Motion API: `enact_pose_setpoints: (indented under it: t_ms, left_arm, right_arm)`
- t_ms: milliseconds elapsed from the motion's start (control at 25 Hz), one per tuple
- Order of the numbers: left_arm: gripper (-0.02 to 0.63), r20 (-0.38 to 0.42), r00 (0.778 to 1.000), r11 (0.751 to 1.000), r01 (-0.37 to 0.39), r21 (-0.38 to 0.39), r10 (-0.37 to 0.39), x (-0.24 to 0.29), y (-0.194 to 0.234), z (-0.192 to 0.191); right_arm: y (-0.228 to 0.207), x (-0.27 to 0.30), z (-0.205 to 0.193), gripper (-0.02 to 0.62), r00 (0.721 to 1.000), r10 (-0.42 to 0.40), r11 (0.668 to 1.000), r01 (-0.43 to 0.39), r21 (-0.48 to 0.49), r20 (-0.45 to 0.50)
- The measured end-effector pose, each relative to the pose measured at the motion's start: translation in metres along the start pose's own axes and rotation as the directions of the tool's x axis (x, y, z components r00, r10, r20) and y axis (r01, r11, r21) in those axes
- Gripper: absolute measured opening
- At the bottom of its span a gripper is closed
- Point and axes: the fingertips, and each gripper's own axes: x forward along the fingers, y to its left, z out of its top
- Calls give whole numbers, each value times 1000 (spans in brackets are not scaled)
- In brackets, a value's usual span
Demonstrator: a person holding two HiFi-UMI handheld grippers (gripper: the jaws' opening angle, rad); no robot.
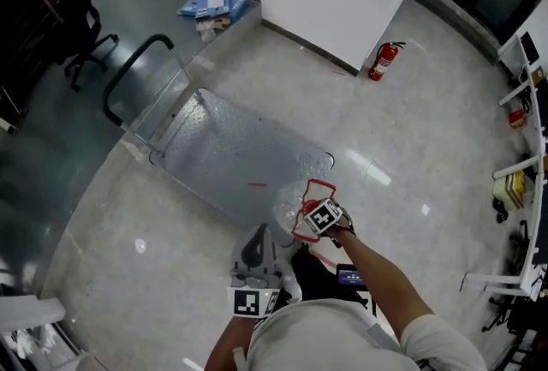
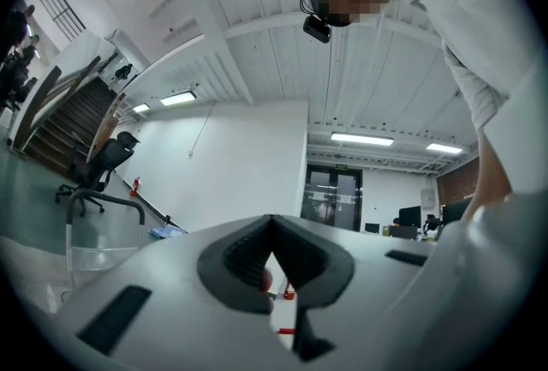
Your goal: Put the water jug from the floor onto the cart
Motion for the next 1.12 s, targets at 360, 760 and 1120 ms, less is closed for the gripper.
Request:
enact_pose_setpoints:
  t_ms: [360, 760, 1120]
  left_arm:
    - [-2, 3, 991, 990, -135, 31, 135, 63, 13, 13]
    - [-2, -26, 984, 983, -176, 51, 177, 90, 25, 0]
    - [-2, -67, 981, 983, -179, 45, 182, 99, 52, -13]
  right_arm:
    - [-24, 34, 57, 302, 999, 50, 994, -51, -100, -17]
    - [-42, 64, 69, 302, 997, 66, 989, -70, -132, -36]
    - [-45, 92, 66, 302, 996, 62, 991, -69, -119, -61]
